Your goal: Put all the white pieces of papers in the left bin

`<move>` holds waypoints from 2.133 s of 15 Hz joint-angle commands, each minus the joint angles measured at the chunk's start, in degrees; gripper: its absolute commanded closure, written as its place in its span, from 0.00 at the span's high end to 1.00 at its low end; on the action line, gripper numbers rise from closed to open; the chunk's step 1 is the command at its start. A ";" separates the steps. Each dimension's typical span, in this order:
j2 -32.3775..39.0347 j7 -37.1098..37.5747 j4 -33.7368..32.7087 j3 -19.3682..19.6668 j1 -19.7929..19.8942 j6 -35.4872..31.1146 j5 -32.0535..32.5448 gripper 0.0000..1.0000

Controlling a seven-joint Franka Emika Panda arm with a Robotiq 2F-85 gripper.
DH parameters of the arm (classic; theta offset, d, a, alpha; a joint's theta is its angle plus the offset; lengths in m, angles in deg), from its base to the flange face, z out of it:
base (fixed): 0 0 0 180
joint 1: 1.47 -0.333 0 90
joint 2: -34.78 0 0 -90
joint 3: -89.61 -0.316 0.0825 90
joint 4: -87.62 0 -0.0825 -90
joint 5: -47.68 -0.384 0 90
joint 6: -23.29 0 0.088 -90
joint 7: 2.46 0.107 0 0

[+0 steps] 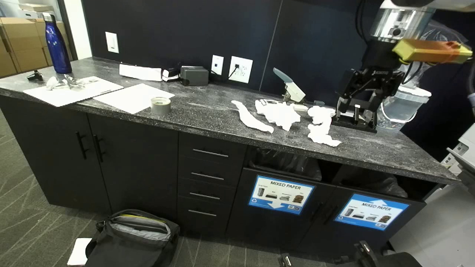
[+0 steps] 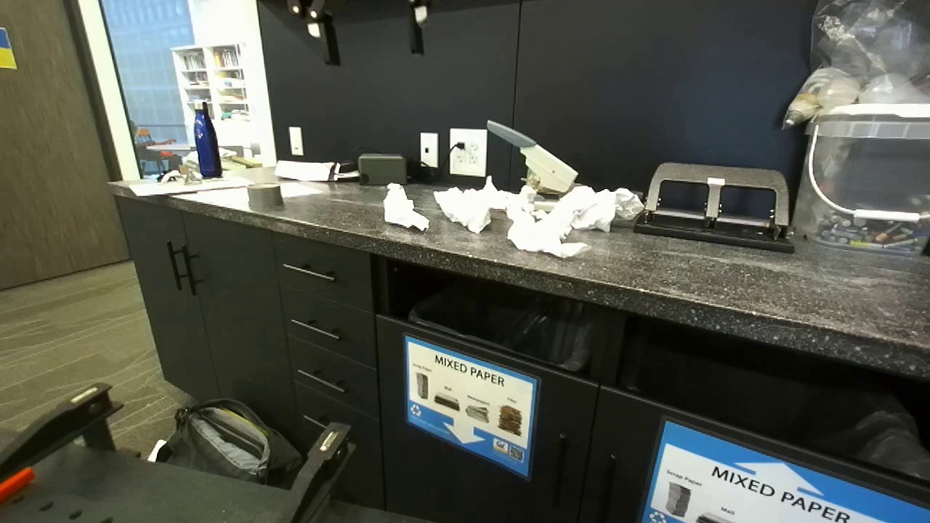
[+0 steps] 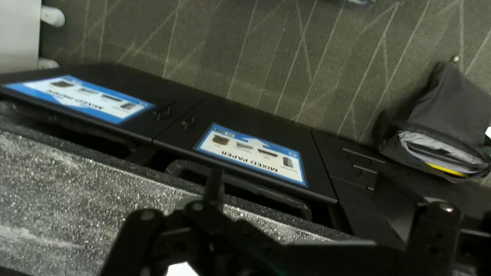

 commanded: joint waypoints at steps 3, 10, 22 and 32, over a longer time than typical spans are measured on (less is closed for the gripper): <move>14.16 -7.42 -3.65 4.42 0.35 -20.55 -0.36 1.00; 34.94 -19.34 -16.01 6.03 2.21 -28.71 -12.40 1.00; 57.82 -20.66 -40.83 3.67 9.53 -27.93 -9.63 1.00; 67.05 -21.15 -53.19 2.55 12.84 -26.24 -8.92 1.00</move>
